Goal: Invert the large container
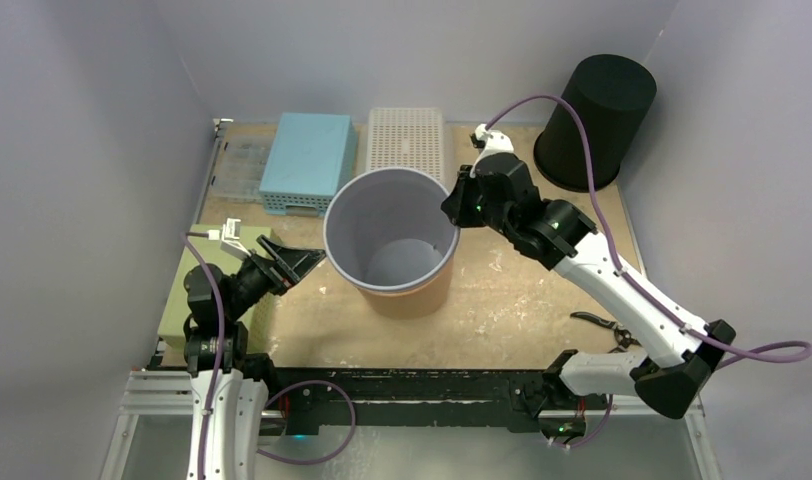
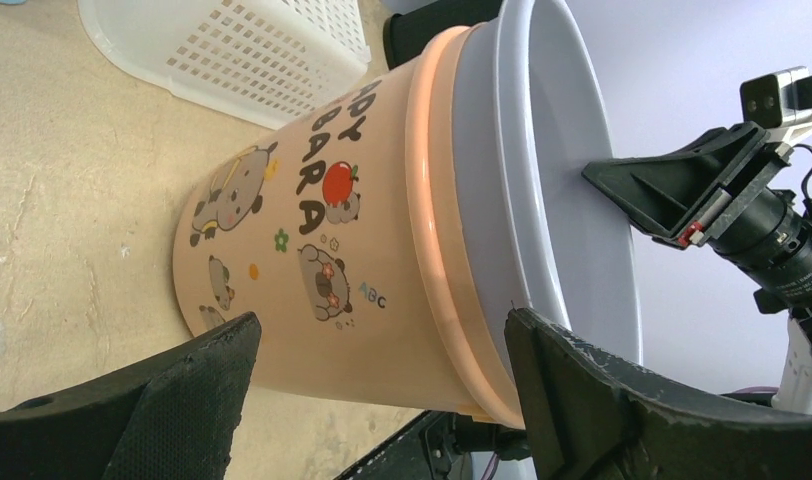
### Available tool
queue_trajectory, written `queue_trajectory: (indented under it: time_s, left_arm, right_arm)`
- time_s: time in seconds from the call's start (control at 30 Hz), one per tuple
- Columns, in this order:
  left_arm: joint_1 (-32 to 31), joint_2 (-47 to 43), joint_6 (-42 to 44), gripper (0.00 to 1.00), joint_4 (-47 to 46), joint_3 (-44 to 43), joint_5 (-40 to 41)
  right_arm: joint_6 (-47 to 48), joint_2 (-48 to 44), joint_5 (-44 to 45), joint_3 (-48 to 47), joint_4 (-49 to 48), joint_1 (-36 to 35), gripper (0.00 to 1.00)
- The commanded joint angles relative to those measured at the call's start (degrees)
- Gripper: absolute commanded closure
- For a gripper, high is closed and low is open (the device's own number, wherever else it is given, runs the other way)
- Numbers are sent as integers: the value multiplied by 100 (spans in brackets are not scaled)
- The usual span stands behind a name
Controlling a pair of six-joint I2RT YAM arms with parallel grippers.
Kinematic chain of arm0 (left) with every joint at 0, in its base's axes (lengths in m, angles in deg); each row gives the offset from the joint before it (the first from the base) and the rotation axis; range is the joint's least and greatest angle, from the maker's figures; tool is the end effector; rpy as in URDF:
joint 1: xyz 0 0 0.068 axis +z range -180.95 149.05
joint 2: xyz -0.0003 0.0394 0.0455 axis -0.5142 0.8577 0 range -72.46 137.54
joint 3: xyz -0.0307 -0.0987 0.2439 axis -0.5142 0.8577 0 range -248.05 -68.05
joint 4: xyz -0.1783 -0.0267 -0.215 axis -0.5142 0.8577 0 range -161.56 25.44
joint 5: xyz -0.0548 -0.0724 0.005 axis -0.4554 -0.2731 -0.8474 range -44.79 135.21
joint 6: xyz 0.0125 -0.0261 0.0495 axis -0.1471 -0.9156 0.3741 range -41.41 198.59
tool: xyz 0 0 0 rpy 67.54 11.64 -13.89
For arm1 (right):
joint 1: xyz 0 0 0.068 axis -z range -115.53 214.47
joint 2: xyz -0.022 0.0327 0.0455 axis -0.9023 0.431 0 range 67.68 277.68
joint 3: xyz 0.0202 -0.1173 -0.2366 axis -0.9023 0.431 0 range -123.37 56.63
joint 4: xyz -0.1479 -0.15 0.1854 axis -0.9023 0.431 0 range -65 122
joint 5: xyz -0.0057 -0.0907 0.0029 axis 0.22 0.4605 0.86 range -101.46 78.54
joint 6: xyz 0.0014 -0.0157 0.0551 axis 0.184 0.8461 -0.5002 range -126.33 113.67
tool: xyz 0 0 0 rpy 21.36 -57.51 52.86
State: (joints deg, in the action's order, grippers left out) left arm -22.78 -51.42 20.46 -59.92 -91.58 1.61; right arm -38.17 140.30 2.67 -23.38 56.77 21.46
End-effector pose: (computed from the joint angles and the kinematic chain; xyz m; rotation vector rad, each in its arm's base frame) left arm 0.1483 -0.0071 0.2603 -0.4620 1.8083 -1.2759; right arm 0.2278 0.1990 0.4045 -0.0361 2.0323 0.5943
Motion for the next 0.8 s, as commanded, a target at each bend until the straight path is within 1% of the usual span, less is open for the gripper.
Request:
queue_trajectory:
  time_s: [0.0,0.17,0.53,0.67,0.77]
  left_arm:
    - [-7,-94,-127,9,-285,14,-131]
    - [-8,-164,-164,9,-262,-10,-157]
    - [-9,-111,20,9,-72,-46,-170]
    - [-7,-96,52,9,-25,-31,-124]
    - [-8,-92,88,9,36,-29,-95]
  right_arm:
    - [-604,-307,-617,66,-1037,-7,100]
    - [-749,-348,-767,184,-1147,-11,100]
    - [-1222,-721,-545,450,-1339,-2,100]
    - [-1429,-853,-719,604,-1655,2,100]
    - [-1472,-817,-826,624,-1697,-3,100]
